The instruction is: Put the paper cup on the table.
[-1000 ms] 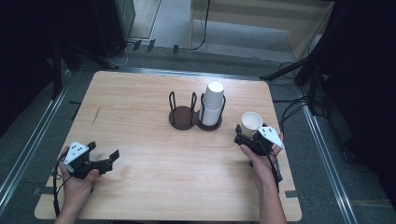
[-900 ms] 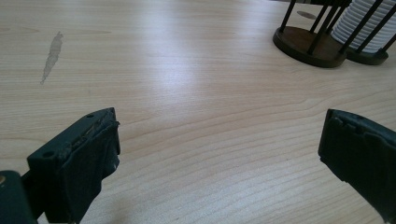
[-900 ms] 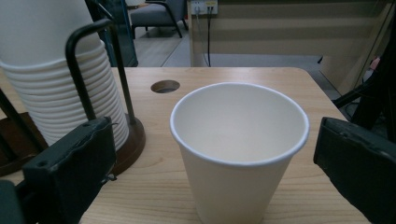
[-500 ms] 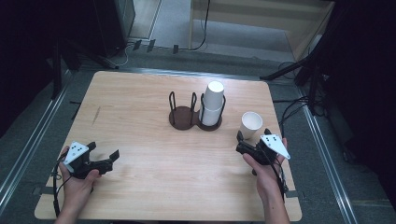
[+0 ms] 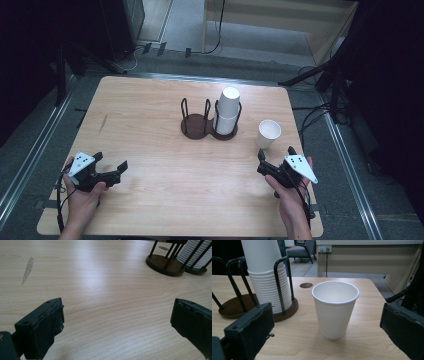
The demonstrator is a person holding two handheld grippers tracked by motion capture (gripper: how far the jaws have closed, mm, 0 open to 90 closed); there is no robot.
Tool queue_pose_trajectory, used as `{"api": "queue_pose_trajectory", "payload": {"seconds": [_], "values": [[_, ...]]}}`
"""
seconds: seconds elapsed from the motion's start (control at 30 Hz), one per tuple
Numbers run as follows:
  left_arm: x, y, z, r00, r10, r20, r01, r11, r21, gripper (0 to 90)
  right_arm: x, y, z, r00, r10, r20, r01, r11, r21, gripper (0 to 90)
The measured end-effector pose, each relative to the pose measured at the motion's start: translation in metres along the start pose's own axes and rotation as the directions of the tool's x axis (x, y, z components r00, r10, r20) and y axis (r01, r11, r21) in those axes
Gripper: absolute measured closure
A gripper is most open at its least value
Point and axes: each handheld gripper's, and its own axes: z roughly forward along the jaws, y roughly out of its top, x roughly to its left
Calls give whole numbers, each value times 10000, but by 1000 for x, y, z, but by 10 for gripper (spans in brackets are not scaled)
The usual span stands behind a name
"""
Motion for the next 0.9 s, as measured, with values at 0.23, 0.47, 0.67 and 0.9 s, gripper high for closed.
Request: {"api": "queue_pose_trajectory", "payload": {"seconds": [0.23,0.47,0.67,0.9], "values": [[0,0,0,10000,9,-10,-9,10000,4,0,-7,-10,-11,9999,-49,90,48,9999,102,0],[-1,0,0,10000,8,-27,-8,10000,-6,0,-19,-22,-20,9995,-18,317,9,9996,291,0],[-1,0,-1,10000,26,-9,-26,10000,-11,0,-29,-31,-30,9988,-83,474,60,9989,469,0],[-1,0,-1,10000,64,-18,-64,10000,-1,0,-42,-40,-42,9977,-138,659,99,9981,601,0]]}}
